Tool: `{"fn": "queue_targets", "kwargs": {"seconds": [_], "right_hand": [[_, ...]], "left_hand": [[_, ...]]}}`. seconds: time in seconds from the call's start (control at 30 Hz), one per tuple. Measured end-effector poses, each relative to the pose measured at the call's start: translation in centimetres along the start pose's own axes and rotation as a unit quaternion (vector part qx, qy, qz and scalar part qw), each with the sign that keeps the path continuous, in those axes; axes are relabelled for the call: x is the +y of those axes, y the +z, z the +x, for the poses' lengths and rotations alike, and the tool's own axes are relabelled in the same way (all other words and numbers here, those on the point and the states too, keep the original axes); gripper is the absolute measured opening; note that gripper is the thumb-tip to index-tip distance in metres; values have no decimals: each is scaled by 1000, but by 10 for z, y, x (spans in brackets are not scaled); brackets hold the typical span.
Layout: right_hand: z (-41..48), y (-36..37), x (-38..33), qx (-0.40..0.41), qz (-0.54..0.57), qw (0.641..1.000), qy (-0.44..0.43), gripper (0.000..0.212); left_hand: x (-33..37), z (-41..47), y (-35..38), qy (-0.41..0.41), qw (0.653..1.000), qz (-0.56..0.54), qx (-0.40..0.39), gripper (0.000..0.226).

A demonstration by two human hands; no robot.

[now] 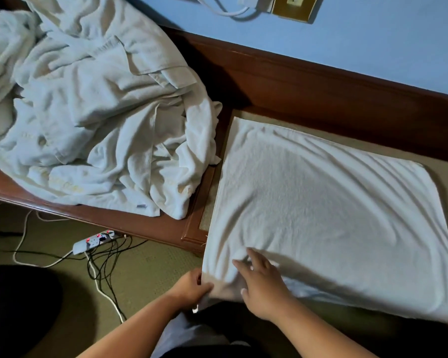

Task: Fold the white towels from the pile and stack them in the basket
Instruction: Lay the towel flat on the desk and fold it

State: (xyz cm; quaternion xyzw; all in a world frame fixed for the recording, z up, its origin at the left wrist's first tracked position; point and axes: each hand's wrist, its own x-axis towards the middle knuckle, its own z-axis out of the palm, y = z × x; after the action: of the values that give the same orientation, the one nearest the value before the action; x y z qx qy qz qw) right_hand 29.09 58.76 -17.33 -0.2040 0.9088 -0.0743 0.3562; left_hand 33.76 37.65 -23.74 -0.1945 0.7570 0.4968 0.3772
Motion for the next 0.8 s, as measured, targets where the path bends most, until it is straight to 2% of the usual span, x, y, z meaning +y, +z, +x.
{"fn": "queue_targets", "kwargs": {"seconds": [0.07,0.13,0.3,0.4,0.57,0.73,0.8], "right_hand": [[-18,9,5,4,14,1000,16,69],[-36,16,10,7,21,999,33,71],[-69,29,18,43,33,997,55,69],[-81,38,19,44,32,997,59,68],[-92,47,14,33,45,997,62,68],[-84,45,13,27,34,997,61,68],[-76,42,14,31,38,997,67,69]], "left_hand": [[-7,-6,9,-16,999,38,-13,9],[-16,-13,19,-24,998,57,8,20],[-30,-34,36,-8,984,-6,178,22],[-34,-46,39,-4,974,-17,228,20],[-43,-46,34,-14,967,31,253,17],[-33,-37,29,-57,971,80,218,21],[-23,-31,26,-46,969,83,227,16]]}}
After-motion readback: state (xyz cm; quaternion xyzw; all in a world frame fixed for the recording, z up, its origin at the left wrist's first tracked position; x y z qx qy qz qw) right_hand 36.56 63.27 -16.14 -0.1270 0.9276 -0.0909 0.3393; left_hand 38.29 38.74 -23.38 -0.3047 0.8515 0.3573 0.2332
